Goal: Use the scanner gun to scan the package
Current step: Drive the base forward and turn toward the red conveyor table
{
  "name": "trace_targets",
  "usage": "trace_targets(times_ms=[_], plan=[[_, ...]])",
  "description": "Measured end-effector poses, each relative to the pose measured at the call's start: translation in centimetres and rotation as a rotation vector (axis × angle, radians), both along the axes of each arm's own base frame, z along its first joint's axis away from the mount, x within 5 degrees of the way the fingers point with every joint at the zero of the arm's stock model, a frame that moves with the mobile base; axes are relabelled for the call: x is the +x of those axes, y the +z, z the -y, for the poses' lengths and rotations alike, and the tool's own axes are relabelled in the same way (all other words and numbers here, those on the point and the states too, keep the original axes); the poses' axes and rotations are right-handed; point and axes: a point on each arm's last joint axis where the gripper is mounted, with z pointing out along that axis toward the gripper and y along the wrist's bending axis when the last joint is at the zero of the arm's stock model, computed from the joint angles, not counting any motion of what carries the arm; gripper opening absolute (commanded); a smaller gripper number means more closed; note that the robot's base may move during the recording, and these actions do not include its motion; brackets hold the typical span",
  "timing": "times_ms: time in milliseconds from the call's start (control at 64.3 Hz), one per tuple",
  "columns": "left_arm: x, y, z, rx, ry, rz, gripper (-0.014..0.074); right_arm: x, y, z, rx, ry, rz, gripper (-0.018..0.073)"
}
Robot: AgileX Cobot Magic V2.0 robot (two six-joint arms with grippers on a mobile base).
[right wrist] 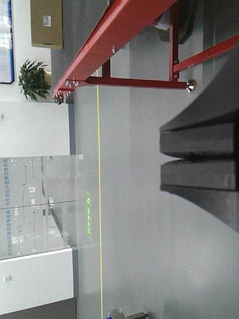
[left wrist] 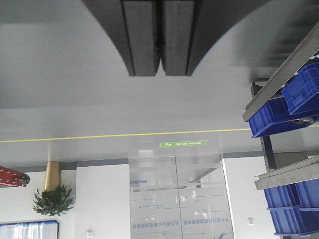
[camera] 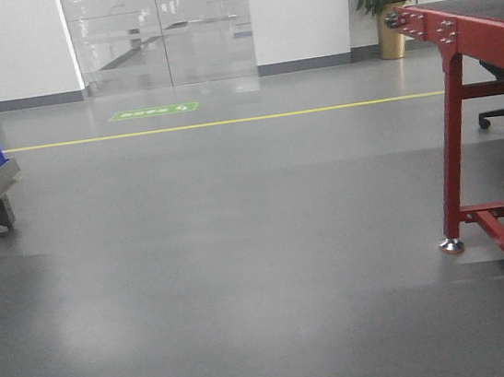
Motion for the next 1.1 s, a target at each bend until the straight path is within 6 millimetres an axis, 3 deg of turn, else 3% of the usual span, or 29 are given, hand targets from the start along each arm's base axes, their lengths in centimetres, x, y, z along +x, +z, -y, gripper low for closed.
trace_targets(times_ms=[1104], plan=[[0.0, 0.0, 0.0, 0.0, 0.0, 0.0, -0.0111, 0.0, 0.02, 0.0, 0.0, 0.0, 0.002, -0.0163]])
